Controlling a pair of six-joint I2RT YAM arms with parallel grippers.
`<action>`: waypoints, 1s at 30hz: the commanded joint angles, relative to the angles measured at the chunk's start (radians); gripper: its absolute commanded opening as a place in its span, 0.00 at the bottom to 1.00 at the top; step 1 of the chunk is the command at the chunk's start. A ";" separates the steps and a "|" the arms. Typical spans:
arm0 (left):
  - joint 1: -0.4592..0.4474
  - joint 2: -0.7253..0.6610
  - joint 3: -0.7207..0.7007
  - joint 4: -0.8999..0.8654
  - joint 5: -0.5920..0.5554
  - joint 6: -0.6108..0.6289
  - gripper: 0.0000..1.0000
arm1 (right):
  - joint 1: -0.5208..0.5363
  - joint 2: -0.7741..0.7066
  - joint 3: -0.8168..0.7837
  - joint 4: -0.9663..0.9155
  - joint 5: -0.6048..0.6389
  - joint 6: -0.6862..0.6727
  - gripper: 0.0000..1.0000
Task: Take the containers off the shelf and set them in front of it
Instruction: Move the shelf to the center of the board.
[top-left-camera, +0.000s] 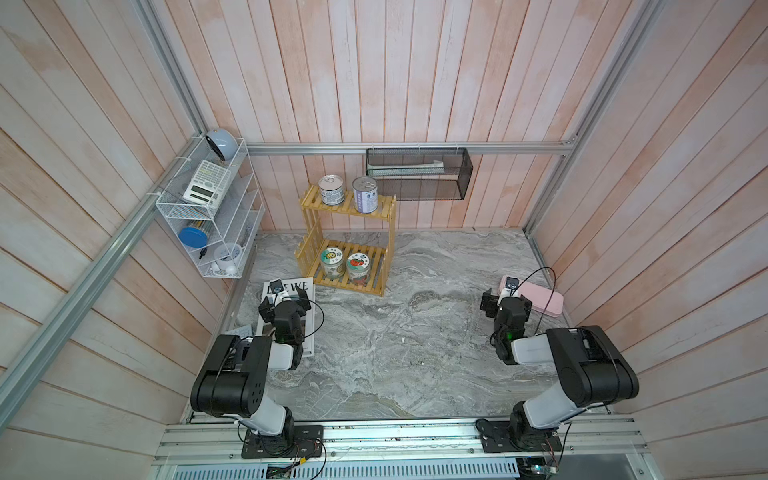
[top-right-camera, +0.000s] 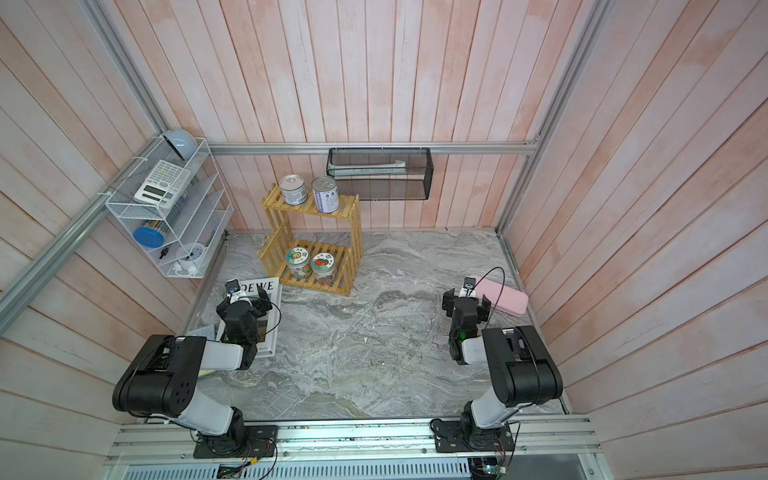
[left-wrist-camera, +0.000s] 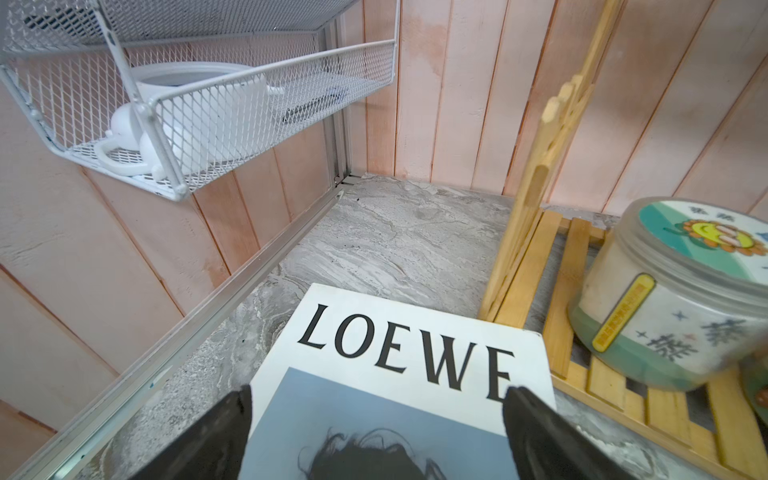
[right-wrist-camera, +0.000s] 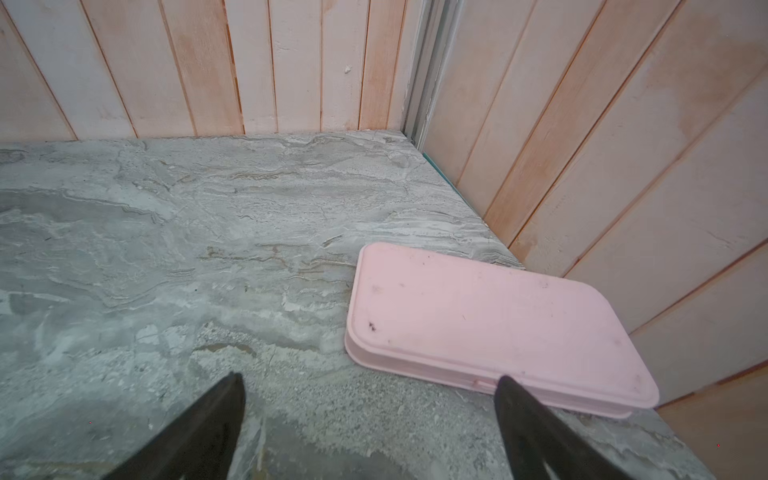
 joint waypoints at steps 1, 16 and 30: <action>0.002 0.004 0.014 -0.004 0.003 0.000 1.00 | -0.002 -0.006 0.008 -0.013 -0.009 0.006 0.98; 0.001 0.004 0.014 -0.009 0.004 -0.001 1.00 | -0.003 -0.006 0.009 -0.016 -0.012 0.005 0.98; 0.001 -0.103 0.042 -0.146 -0.060 -0.020 1.00 | 0.012 -0.249 0.308 -0.667 -0.024 0.054 0.98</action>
